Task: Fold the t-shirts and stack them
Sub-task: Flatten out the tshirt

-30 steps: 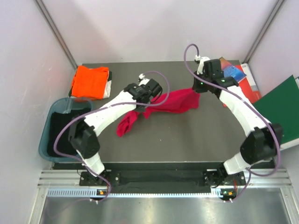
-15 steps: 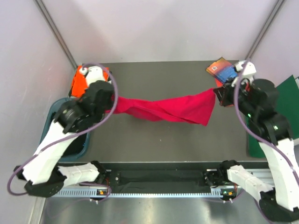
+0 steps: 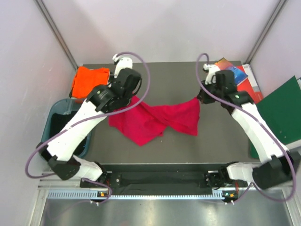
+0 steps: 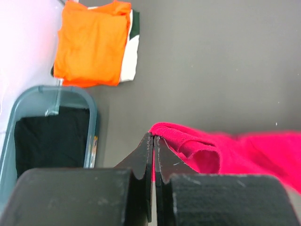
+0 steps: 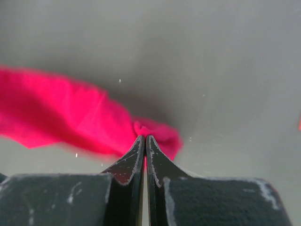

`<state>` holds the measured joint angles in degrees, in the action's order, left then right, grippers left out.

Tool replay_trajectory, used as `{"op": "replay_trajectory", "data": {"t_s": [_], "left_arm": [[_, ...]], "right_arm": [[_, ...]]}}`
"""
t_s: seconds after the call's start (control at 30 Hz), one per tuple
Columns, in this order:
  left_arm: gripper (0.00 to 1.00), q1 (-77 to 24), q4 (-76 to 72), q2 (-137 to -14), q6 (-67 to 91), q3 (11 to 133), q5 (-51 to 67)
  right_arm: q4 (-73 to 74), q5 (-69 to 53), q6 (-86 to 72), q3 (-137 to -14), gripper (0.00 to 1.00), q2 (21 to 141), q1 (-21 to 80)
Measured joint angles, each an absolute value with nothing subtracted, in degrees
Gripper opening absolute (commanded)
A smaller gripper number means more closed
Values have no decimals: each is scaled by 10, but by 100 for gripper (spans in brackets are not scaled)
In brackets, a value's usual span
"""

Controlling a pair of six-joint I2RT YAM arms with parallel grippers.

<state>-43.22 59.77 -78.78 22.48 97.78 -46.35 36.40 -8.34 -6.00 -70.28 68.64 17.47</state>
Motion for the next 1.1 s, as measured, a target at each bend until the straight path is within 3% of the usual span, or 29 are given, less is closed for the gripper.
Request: {"op": "replay_trajectory", "data": {"t_s": [0.17, 0.23, 0.27, 0.37, 0.47, 0.63, 0.7, 0.73, 0.77, 0.87, 1.1], "left_arm": [[0, -432, 575, -807, 209, 1006, -442], [0, -432, 568, -790, 216, 996, -422], [0, -432, 561, -774, 226, 977, -406], [0, -433, 553, -714, 259, 876, -350], [0, -433, 560, -676, 303, 745, -287], [0, -436, 587, -684, 376, 602, -202], [0, -437, 598, -684, 400, 575, -185], [0, -437, 601, -684, 413, 565, -178], [0, -437, 602, -684, 423, 558, -175], [0, -437, 602, -683, 450, 538, -167], [0, -437, 600, -684, 469, 512, -154]], "right_arm": [[375, -97, -55, -779, 5, 843, 173], [378, -96, -55, -812, 28, 892, 170], [378, -97, -57, -829, 52, 919, 169], [368, -96, -65, -856, 79, 991, 165], [364, -90, -79, -855, 87, 1033, 164], [350, -93, -91, -816, 83, 1018, 164], [348, -104, -93, -791, 75, 996, 164], [347, -112, -95, -776, 68, 984, 164], [348, -122, -97, -762, 53, 974, 164], [338, -150, -104, -723, 36, 959, 164], [329, -197, -137, -684, 36, 1001, 168]]}}
